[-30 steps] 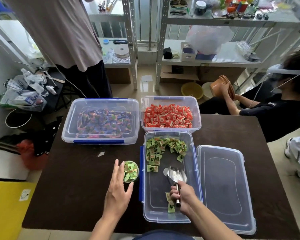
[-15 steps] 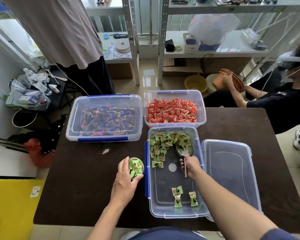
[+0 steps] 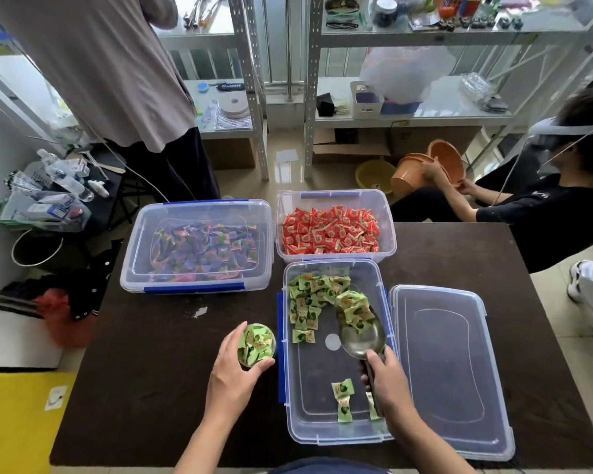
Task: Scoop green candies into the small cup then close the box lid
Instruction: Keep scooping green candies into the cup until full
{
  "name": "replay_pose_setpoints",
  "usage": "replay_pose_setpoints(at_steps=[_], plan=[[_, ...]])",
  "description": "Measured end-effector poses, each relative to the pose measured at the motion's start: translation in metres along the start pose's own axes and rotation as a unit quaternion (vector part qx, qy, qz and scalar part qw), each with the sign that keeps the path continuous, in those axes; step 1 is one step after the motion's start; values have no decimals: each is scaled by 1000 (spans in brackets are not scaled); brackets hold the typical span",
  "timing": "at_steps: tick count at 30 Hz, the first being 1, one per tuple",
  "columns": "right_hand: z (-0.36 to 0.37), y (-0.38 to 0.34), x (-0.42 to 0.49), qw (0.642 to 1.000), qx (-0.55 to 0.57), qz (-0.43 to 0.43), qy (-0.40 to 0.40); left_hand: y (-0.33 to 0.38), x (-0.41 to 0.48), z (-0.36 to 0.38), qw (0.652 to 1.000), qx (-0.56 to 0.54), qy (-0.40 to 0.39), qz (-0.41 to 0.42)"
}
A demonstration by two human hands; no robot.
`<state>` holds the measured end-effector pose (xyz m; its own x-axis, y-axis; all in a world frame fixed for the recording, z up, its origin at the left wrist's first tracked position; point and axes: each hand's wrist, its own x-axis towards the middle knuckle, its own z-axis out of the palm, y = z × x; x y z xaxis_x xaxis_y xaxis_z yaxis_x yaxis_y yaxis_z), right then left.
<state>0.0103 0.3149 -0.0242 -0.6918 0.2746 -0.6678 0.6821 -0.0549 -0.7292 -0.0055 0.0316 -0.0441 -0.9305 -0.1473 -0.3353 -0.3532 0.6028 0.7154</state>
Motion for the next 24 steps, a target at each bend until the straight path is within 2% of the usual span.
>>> replay_pose_setpoints(at_steps=[5,10,13,16,18,24], plan=[[-6,-5,-24,982,-135,-97,-85,-7,-5,-2,999,-12,-31,15],[22,-34,-38,934,-277,-142,-174,-26,-15,-4,998,-44,-43,9],[48,-49,-41,884,-382,-175,-206,-31,-24,-6,997,-66,-19,36],[71,-62,-42,820,-500,-201,-195,-29,-30,-6,995,-84,34,49],[84,-70,-43,799,-529,-213,-193,-23,-34,-6,992,-60,51,99],[106,-99,-50,739,-601,-246,-179,-9,-33,5,957,79,0,278]])
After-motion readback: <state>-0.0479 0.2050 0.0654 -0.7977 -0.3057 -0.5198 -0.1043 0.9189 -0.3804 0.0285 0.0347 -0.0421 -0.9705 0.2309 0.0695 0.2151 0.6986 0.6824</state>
